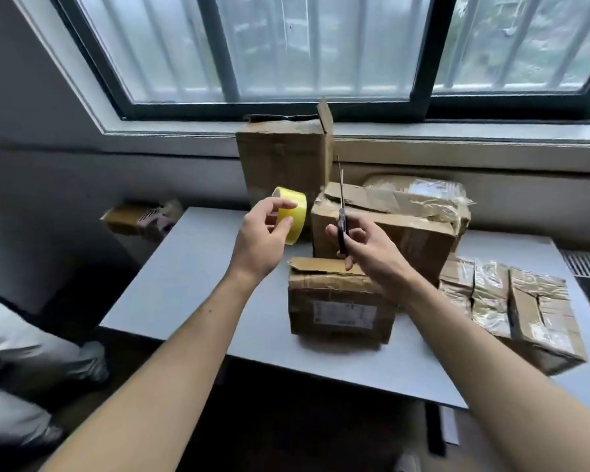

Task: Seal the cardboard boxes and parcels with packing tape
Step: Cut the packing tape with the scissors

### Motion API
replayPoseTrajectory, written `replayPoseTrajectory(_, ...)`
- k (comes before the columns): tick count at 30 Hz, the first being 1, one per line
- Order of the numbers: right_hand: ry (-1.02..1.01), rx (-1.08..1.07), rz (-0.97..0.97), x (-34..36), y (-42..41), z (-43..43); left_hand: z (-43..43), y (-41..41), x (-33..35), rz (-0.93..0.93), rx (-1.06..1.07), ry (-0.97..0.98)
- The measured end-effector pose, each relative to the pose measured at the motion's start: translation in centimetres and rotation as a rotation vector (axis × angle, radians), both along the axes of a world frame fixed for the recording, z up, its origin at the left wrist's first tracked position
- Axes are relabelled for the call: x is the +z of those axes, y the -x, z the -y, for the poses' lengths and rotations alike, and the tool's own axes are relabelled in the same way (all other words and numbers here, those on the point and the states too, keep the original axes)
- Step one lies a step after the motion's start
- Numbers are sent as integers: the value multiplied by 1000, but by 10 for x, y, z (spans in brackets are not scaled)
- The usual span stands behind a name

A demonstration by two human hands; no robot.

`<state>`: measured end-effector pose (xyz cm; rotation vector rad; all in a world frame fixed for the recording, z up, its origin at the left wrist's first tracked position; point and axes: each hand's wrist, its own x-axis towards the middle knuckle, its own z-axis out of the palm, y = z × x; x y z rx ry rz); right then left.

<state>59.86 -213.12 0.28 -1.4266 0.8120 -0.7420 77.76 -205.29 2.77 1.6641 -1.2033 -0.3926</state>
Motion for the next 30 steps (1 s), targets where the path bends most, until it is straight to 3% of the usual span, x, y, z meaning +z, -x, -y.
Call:
replayPoseTrajectory(6,37,-36,-78,-6,-63,-19,-16,-59,-16,26,34,-15)
replayPoseTrajectory(13,71,-21,-17,-5,-107,25,32,-89,-21,119,12,-62)
replayPoseTrajectory(18,93,-184,41,11,-105,76,92,-84,-13,252,-168,-93)
replayPoseTrajectory(30,128,-515,-89,-5,-43,107,186,-39,-35,466,-548,-208)
